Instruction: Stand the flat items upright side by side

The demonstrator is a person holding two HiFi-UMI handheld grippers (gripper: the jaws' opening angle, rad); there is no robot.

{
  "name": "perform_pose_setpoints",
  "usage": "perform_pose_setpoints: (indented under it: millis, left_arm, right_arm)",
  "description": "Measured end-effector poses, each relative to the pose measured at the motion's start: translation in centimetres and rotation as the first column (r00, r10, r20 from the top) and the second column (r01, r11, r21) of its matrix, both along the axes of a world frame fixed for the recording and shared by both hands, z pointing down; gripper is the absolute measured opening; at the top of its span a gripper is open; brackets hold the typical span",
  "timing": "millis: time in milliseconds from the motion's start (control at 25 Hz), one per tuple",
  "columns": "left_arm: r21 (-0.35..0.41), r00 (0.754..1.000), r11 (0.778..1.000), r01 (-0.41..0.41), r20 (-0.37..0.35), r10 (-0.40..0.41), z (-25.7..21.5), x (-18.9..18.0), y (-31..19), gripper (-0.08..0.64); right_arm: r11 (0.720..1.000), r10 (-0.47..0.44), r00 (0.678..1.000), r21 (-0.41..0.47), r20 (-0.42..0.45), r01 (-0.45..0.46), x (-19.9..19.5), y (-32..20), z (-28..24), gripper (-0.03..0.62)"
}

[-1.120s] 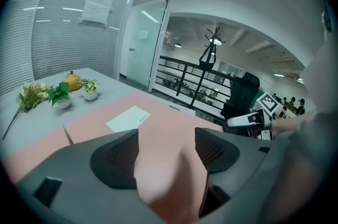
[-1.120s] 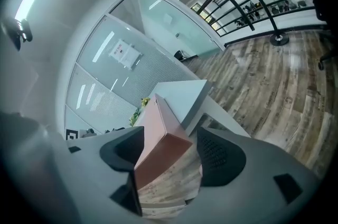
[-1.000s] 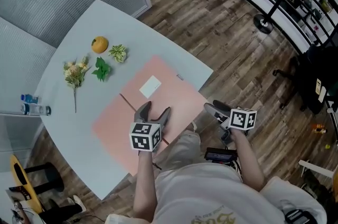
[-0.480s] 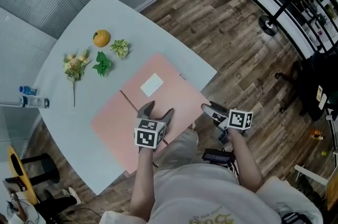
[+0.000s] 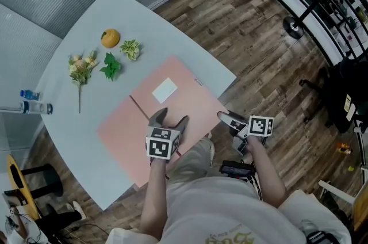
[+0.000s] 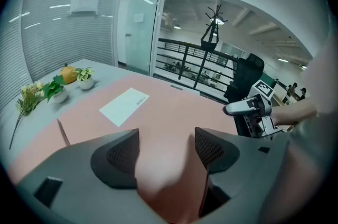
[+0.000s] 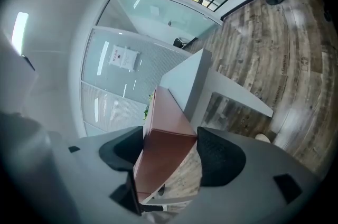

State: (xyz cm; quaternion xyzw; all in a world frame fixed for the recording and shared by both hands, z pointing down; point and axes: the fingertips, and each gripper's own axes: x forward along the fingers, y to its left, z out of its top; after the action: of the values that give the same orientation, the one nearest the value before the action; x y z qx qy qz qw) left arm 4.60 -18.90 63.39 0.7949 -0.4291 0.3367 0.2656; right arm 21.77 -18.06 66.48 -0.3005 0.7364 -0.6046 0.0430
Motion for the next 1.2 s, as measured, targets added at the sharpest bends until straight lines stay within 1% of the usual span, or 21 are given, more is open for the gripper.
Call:
perform_pose_setpoints:
  millis: [200, 360, 520, 920, 1200]
  left_arm:
    - [0.018, 1.000, 1.000, 0.023, -0.003, -0.023, 0.0, -0.3, -0.2, 0.314]
    - [0.022, 1.000, 1.000, 0.006, 0.021, -0.007, 0.0, -0.2, -0.1, 0.314]
    - [0.029, 0.999, 1.000, -0.002, 0.034, 0.001, -0.1, -0.2, -0.1, 0.314]
    - [0.051, 1.000, 0.999, 0.017, 0.005, -0.018, -0.5, -0.5, -0.2, 0.314]
    - [0.051, 0.999, 0.998, 0.032, -0.024, -0.031, -1.0, -0.7, 0.0, 0.314]
  right_arm:
    - [1.000, 0.000, 1.000, 0.004, 0.001, 0.000, 0.0, -0.1, 0.0, 0.322]
    - [1.000, 0.011, 1.000, -0.003, 0.008, -0.011, 0.2, -0.1, -0.4, 0.321]
    - [1.000, -0.008, 1.000, 0.003, -0.003, 0.008, 0.1, -0.1, -0.9, 0.319]
    - [0.998, -0.014, 0.999, 0.054, -0.040, 0.017, 0.0, -0.6, -2.4, 0.314]
    - [0.994, -0.029, 0.996, 0.106, -0.088, 0.038, 0.0, -0.6, -4.3, 0.311]
